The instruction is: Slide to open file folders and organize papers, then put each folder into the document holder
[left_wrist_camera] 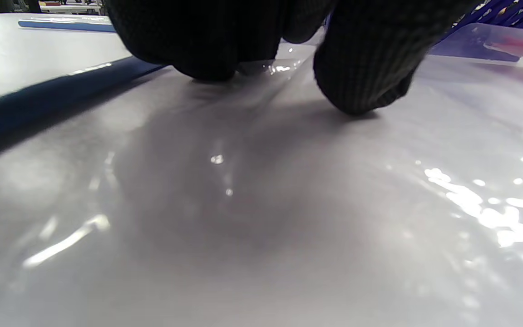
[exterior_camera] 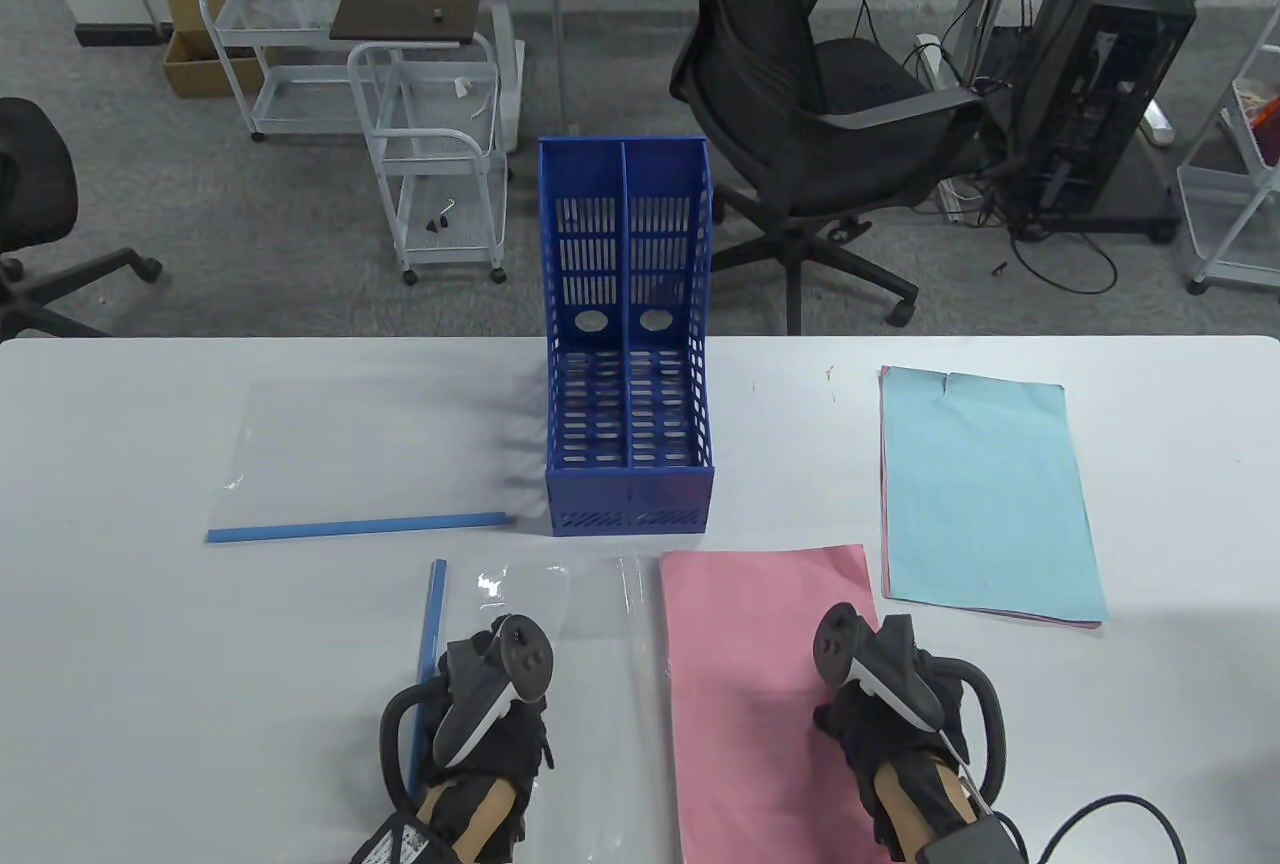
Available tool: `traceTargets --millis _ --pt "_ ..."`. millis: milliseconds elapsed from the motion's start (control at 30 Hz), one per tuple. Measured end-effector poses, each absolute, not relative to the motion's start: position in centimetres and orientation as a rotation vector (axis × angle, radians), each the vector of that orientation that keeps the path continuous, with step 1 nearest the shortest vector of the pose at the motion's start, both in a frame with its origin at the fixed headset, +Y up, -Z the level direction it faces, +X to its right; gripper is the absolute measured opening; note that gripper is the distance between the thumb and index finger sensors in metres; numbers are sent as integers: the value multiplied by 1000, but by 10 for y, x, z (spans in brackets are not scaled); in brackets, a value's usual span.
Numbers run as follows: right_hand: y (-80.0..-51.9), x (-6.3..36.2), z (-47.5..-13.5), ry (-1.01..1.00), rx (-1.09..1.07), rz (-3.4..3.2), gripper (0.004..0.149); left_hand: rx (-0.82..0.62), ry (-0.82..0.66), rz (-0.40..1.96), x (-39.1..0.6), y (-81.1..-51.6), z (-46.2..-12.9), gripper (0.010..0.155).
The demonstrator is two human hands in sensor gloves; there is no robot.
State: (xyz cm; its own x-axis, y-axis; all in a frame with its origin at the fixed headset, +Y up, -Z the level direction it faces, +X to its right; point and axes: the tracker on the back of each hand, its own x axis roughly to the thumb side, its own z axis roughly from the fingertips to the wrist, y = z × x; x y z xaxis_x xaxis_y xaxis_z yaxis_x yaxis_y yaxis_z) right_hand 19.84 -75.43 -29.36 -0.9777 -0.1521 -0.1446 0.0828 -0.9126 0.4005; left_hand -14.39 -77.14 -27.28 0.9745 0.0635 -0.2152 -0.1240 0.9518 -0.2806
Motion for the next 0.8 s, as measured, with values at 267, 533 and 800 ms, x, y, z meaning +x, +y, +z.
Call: traceTargets --millis 267,533,800 --pt "-754 198 -294 -604 257 -2943 81 -277 177 55 -134 -772 -270 74" --pt "-755 198 -293 -604 260 -2944 80 -209 175 100 -136 -772 -269 73" --pt "-755 198 -293 -601 262 -2946 80 -153 200 220 -155 -757 -267 43"
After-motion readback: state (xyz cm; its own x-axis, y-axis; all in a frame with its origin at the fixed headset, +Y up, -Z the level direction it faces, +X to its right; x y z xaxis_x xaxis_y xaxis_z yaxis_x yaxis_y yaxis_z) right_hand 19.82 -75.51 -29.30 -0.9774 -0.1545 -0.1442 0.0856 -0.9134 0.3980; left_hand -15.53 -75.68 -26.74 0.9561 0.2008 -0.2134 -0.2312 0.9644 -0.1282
